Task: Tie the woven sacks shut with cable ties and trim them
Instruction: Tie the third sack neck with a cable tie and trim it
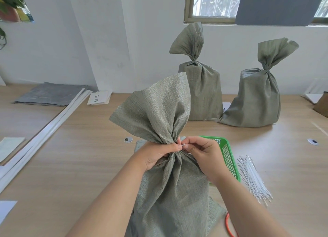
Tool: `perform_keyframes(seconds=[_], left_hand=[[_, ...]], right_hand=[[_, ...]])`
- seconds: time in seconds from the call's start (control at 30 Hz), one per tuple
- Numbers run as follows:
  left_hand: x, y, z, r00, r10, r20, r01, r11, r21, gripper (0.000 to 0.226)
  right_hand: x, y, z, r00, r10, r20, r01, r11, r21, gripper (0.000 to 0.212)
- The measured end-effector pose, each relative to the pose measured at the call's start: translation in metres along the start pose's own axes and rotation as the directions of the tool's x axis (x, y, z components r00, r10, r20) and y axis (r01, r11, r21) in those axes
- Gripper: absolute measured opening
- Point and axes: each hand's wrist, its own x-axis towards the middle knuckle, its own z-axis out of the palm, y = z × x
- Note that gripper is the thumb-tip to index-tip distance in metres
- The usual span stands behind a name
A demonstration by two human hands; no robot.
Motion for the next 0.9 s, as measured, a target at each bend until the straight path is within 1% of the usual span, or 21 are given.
perform_keyframes(seconds=[0.1, 0.17, 0.23, 0.33, 0.43, 0.63, 0.73, 0.83, 0.9], left_hand=[[0.0, 0.0, 0.0, 1.0, -0.002, 0.011, 0.002, 1.0, -0.011, 0.022], [0.0, 0.001, 0.0, 1.0, 0.009, 0.019, -0.009, 1.0, -0.001, 0.016], [-0.001, 0.001, 0.001, 1.0, 0.015, 0.024, -0.015, 1.0, 0.015, 0.01], [0.0, -0.001, 0.0, 0.999, 0.024, 0.045, -0.024, 1.0, 0.008, 0.017], [0.0, -0.002, 0.0, 0.998, 0.031, 0.052, -0.033, 0.999, 0.032, 0.015], [0.0, -0.005, 0.001, 0.996, 0.061, 0.06, -0.066, 0.994, 0.086, 0.02], [0.0, -0.006, 0.002, 0.995, 0.099, 0.032, -0.102, 0.986, 0.13, 0.017], [-0.001, -0.007, 0.004, 0.988, 0.15, 0.032, -0.154, 0.968, 0.197, 0.014], [-0.001, -0.007, 0.006, 0.984, 0.173, 0.035, -0.176, 0.955, 0.24, 0.01]], right_hand=[[0.0, 0.001, -0.002, 0.999, -0.042, 0.003, 0.043, 0.998, -0.052, 0.01], [-0.001, 0.001, -0.001, 0.999, -0.049, 0.001, 0.049, 0.998, -0.049, 0.01], [-0.003, -0.001, -0.001, 1.0, -0.028, 0.008, 0.028, 0.999, -0.019, 0.011], [-0.006, -0.006, -0.001, 0.999, 0.039, 0.02, -0.04, 0.998, 0.047, 0.014], [-0.007, -0.008, -0.001, 0.997, 0.074, 0.001, -0.074, 0.997, 0.039, 0.018], [-0.002, -0.013, -0.002, 0.993, 0.113, 0.021, -0.111, 0.991, -0.07, 0.011], [-0.001, -0.015, -0.003, 0.99, 0.138, 0.031, -0.134, 0.984, -0.121, 0.011], [-0.001, -0.016, -0.003, 0.99, 0.139, 0.014, -0.132, 0.964, -0.229, 0.015], [-0.001, -0.017, -0.002, 0.989, 0.145, 0.005, -0.138, 0.948, -0.285, 0.012]])
